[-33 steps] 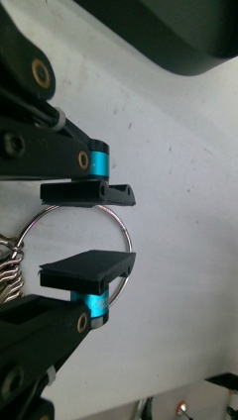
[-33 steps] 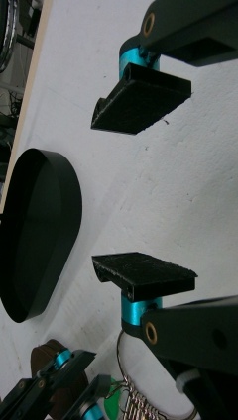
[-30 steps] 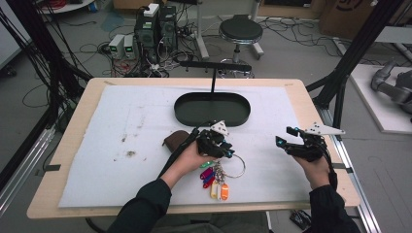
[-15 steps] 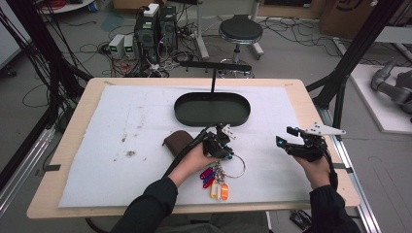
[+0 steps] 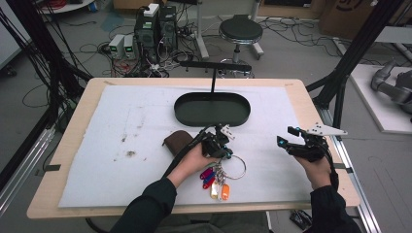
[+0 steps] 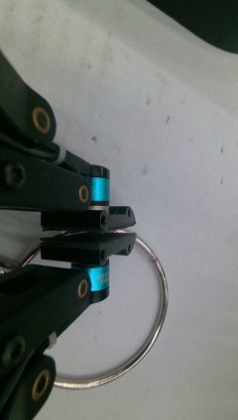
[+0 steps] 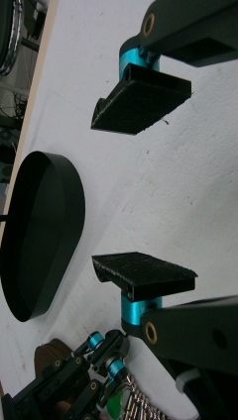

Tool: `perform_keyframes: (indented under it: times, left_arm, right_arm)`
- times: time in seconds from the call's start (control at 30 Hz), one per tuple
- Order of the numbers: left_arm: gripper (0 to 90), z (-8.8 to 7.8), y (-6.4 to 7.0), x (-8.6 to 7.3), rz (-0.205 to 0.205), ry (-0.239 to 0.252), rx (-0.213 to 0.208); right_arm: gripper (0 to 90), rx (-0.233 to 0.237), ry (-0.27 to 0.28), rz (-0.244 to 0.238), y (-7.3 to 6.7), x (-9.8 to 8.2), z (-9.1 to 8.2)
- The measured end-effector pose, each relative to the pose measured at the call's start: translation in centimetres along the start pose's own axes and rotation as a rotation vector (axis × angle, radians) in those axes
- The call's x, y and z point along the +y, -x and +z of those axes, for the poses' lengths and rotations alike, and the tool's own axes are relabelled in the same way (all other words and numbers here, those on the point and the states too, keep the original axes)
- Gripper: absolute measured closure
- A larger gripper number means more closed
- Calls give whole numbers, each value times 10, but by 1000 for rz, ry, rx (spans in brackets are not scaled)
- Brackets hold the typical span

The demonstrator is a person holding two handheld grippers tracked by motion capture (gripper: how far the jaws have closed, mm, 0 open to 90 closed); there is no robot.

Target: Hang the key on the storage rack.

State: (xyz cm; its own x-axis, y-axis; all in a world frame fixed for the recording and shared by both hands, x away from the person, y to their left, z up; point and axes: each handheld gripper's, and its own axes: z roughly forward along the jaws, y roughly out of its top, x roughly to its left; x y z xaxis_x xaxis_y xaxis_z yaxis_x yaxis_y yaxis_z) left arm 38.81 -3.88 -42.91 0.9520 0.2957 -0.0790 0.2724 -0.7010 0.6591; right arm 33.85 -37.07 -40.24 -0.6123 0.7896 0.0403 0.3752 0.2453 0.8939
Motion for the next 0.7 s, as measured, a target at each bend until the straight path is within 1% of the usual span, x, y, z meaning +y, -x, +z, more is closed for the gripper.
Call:
perform_keyframes:
  times: [0.1,0.23,0.3,0.43,0.47,0.53,0.7]
  left_arm:
    - [861,-7,-2,0,-5,27,-13]
    - [860,-18,1,1,10,83,-24]
    - [861,-24,3,2,27,113,-33]
    - [861,-35,11,2,60,155,-41]
    - [860,-38,13,2,76,159,-45]
    - [860,-43,18,0,92,173,-52]
    - [860,-56,28,-3,137,187,-70]
  right_arm:
    - [337,1,1,4,0,0,-1]
    - [337,0,3,3,1,0,0]
    - [337,-1,4,2,1,0,-1]
    - [337,0,8,9,1,0,-1]
    - [337,3,11,10,1,0,-1]
    - [338,1,13,10,1,1,-1]
    - [337,4,13,11,1,1,-1]
